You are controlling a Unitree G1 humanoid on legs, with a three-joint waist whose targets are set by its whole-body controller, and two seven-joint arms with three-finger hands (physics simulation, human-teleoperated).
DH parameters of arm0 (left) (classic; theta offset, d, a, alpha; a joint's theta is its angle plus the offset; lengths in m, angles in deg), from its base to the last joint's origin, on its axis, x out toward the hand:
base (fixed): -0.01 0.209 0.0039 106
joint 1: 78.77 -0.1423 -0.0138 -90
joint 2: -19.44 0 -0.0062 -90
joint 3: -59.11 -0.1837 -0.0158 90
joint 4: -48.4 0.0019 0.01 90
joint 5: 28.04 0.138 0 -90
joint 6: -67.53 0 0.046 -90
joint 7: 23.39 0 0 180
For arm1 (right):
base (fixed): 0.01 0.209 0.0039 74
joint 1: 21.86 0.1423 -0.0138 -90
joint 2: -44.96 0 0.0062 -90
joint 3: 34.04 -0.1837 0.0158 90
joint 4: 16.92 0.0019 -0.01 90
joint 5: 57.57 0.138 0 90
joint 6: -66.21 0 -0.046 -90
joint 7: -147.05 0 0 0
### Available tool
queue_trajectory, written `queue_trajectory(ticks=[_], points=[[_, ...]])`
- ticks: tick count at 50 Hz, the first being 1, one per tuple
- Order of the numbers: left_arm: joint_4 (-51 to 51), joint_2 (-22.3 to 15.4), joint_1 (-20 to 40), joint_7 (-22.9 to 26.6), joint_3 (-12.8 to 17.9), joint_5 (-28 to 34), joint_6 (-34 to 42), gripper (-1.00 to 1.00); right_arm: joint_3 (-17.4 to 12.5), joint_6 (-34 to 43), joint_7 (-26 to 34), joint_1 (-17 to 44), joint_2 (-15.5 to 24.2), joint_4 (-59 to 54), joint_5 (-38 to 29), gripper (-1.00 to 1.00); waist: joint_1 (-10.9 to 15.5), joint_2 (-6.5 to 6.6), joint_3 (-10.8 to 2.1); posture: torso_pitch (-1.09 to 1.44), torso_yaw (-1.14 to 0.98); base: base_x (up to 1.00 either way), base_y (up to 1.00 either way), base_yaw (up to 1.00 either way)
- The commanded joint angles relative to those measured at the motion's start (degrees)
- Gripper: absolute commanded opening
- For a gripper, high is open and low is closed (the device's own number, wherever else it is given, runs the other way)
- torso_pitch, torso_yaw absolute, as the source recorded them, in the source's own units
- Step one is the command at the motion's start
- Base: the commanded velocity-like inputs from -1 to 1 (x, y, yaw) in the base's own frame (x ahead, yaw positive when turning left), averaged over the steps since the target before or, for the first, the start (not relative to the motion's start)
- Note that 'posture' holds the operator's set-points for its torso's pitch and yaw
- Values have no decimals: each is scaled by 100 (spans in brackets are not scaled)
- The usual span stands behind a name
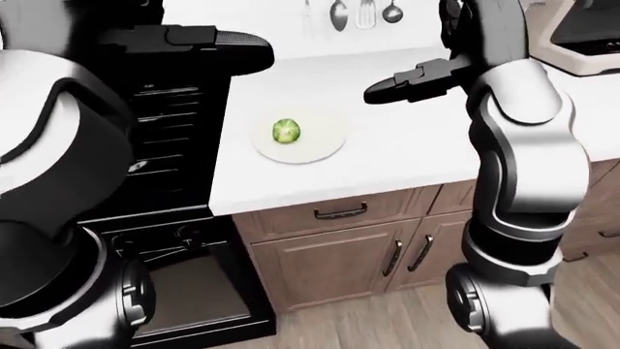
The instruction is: Pick the brussel sprout from the plate and place it in the pan.
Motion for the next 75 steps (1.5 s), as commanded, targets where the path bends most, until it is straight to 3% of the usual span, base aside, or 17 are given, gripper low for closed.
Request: queue_trajectory(ticks=[1,4,6,17,21,22,29,32,34,35,36,42,45,47,48,54,75], points=[[-48,-80,163,-37,143,94,-171,100,24,-235,2,216,19,195,5,100,28,-16,-145,0,0,13,0,0],[-50,-82,168,-45,154,83,-165,100,25,-263,-5,213,8,207,-4,100,-42,60,32,0,0,0,0,0],[-45,-94,176,-50,166,74,-163,100,17,-247,-9,212,6,217,-7,100,-62,335,-37,0,0,0,0,0],[-69,-101,176,-88,154,37,-165,100,54,-212,-11,205,3,269,-36,100,-62,173,-57,0,0,0,0,0],[-80,-101,191,-123,159,1,-144,100,90,-241,-7,182,44,269,-157,100,-69,170,-106,0,0,0,0,0],[-81,-100,185,-126,154,0,-149,100,106,-254,3,170,30,267,-182,100,-24,173,-217,0,0,0,0,16],[-77,-112,180,-135,153,-12,-165,100,105,-331,73,143,-12,227,-278,100,75,48,-113,0,0,0,0,40],[-68,-121,178,-135,156,-17,-176,100,96,-340,93,140,-37,221,-292,100,84,205,-145,0,0,0,0,58],[-65,-123,180,-135,150,-17,-183,100,97,-346,101,140,-45,213,-310,100,126,466,-102,0,0,0,0,58],[-59,-126,176,-128,148,-10,-190,100,106,-327,108,152,-35,201,-337,100,109,337,-118,0,0,0,0,48],[-64,-123,174,-127,140,-6,-193,100,116,-331,129,146,-30,185,-351,100,-28,490,-111,0,0,0,10,0],[-58,-124,167,-108,141,26,-206,100,115,-342,156,140,-50,146,-431,100,-44,284,205,0,0,0,0,0],[-62,-118,162,-105,135,37,-206,100,100,-335,170,143,-53,144,-452,100,-8,103,170,0,0,0,0,0],[-71,-115,173,-121,150,20,-183,100,103,-313,180,143,-57,158,-466,100,76,-188,10,0,0,0,0,0],[-74,-118,176,-126,156,13,-177,100,108,-309,183,144,-61,158,-471,100,52,11,85,0,0,0,0,0],[-82,-127,182,-159,160,-25,-167,100,172,-291,253,114,-104,142,-532,100,-52,262,-42,0,0,0,0,0],[-85,-250,186,-341,194,-290,-183,100,417,-429,601,-91,-474,13,-867,100,-109,221,-103,0,0,0,0,0]])
